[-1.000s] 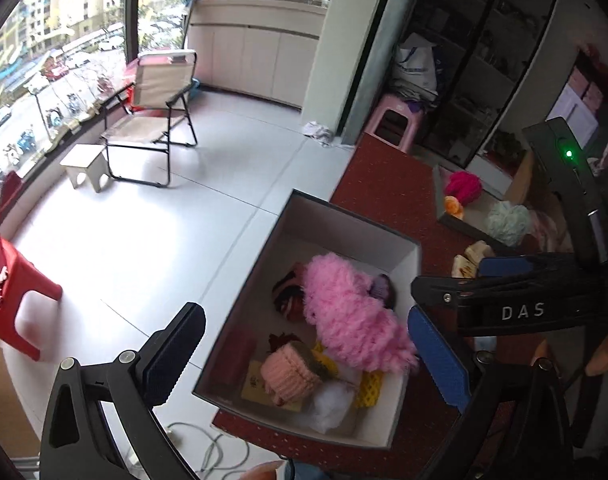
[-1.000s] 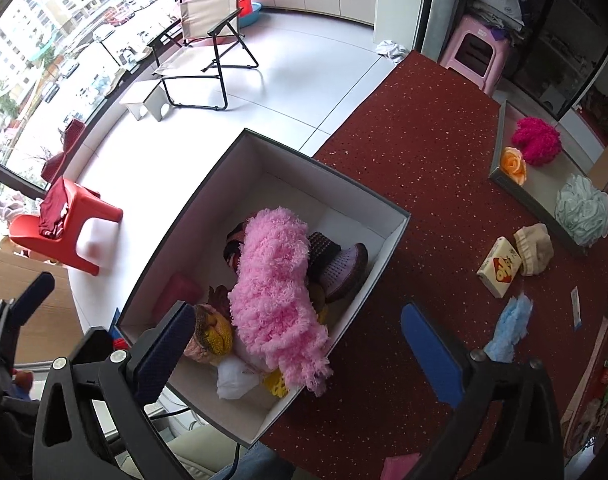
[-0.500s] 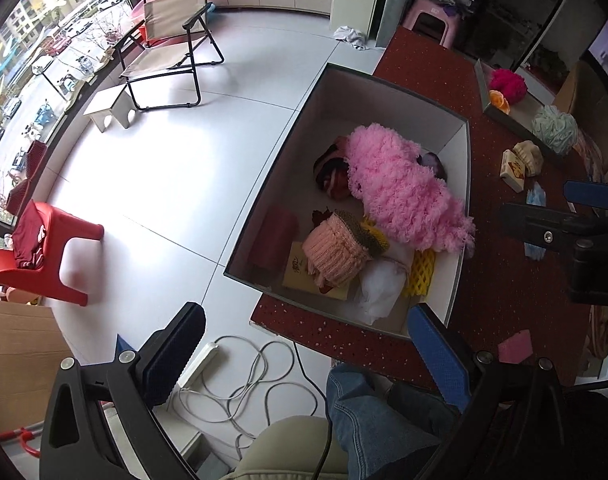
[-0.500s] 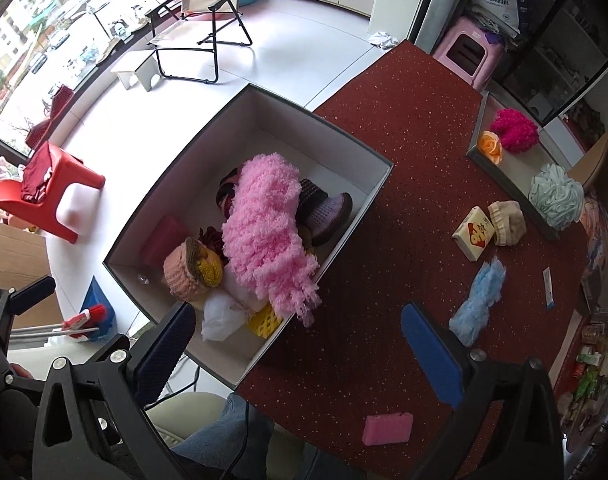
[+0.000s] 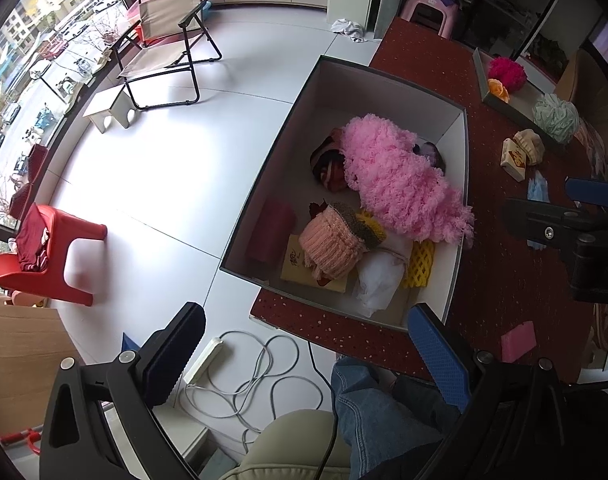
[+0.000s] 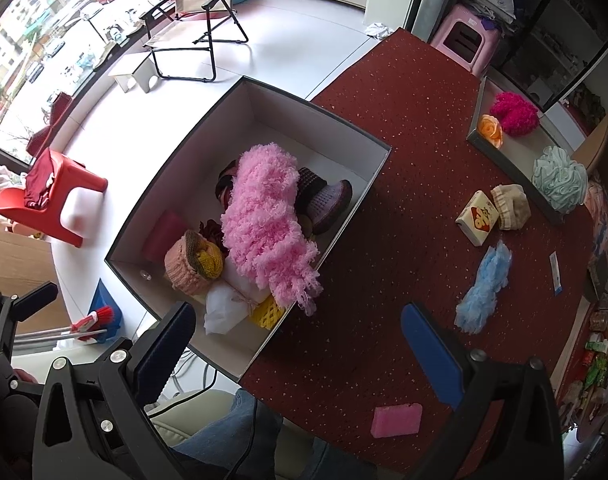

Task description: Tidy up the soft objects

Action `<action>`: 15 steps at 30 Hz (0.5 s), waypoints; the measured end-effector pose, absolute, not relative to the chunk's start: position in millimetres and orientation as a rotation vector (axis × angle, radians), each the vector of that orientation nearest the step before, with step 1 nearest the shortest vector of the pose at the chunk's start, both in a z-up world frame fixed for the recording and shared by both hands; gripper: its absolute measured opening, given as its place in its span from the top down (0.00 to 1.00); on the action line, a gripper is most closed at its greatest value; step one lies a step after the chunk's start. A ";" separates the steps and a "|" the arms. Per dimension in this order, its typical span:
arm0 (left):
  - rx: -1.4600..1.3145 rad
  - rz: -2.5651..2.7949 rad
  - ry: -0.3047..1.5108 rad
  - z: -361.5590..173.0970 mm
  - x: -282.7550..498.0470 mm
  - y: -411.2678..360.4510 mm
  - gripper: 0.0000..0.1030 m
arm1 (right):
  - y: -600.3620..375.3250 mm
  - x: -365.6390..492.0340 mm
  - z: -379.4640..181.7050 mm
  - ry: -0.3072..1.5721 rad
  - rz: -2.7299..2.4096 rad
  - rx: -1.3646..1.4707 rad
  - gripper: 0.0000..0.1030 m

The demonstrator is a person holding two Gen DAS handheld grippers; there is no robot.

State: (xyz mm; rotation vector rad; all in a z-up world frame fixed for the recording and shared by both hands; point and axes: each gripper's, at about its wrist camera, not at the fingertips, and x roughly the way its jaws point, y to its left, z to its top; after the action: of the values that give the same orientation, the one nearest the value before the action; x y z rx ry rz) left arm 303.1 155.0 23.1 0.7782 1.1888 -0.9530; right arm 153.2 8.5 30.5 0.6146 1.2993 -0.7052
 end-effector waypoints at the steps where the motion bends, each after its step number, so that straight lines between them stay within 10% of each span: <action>1: 0.780 -0.957 1.190 22.9 302.5 154.3 0.01 | 8.5 153.1 30.0 1.301 -0.705 0.615 0.00; 15: 0.787 -0.967 1.196 21.5 299.7 148.7 0.01 | 4.9 150.8 27.1 1.316 -0.705 0.622 0.00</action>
State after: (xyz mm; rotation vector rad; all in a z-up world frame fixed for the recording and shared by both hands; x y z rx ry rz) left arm 299.7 148.7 21.5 0.7874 1.1961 -0.9667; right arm 150.8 4.9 27.1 0.6217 1.3157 -0.7050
